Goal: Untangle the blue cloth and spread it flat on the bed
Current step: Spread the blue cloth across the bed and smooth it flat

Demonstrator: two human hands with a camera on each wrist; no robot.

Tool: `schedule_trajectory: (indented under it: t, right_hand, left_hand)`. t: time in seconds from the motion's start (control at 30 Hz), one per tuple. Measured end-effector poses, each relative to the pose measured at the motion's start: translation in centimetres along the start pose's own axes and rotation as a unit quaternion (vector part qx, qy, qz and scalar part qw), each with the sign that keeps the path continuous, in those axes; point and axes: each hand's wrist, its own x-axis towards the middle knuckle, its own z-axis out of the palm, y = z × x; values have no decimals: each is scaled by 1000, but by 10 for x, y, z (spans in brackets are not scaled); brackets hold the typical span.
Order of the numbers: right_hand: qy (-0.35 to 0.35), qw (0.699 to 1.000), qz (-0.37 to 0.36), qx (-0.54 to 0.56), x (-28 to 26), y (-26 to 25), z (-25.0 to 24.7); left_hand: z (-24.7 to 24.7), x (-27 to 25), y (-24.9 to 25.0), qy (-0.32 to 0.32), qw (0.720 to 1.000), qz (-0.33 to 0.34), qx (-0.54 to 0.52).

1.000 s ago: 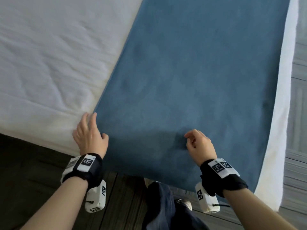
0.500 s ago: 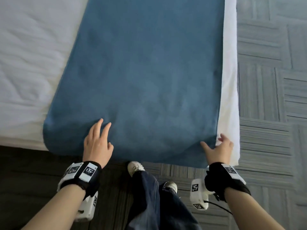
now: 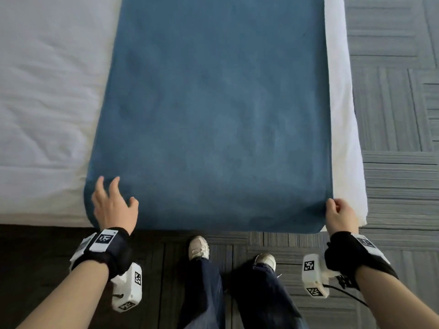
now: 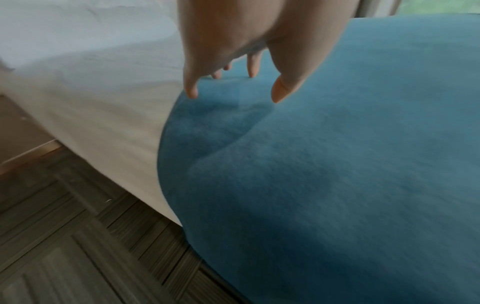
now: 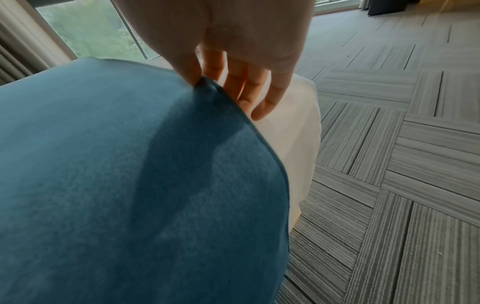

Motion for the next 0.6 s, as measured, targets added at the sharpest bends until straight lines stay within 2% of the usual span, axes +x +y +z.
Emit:
schedule_trajectory:
  t: [0.17, 0.3, 0.43, 0.53, 0.6]
  right_hand:
    - [52, 998, 39, 9, -9, -10, 16]
    - [84, 995, 55, 5, -7, -19, 19]
    - [105, 994, 29, 11, -14, -23, 18]
    - [155, 987, -22, 29, -26, -18, 14]
    - [170, 985, -12, 20, -33, -9, 13]
  left_hand:
    - [-12, 50, -33, 22, 994, -103, -25]
    - [-17, 87, -45, 20, 989, -131, -60]
    - [-17, 103, -51, -26, 992, -94, -84]
    - [-17, 95, -58, 4, 994, -44, -96]
    - [-17, 86, -70, 33, 995, -26, -95]
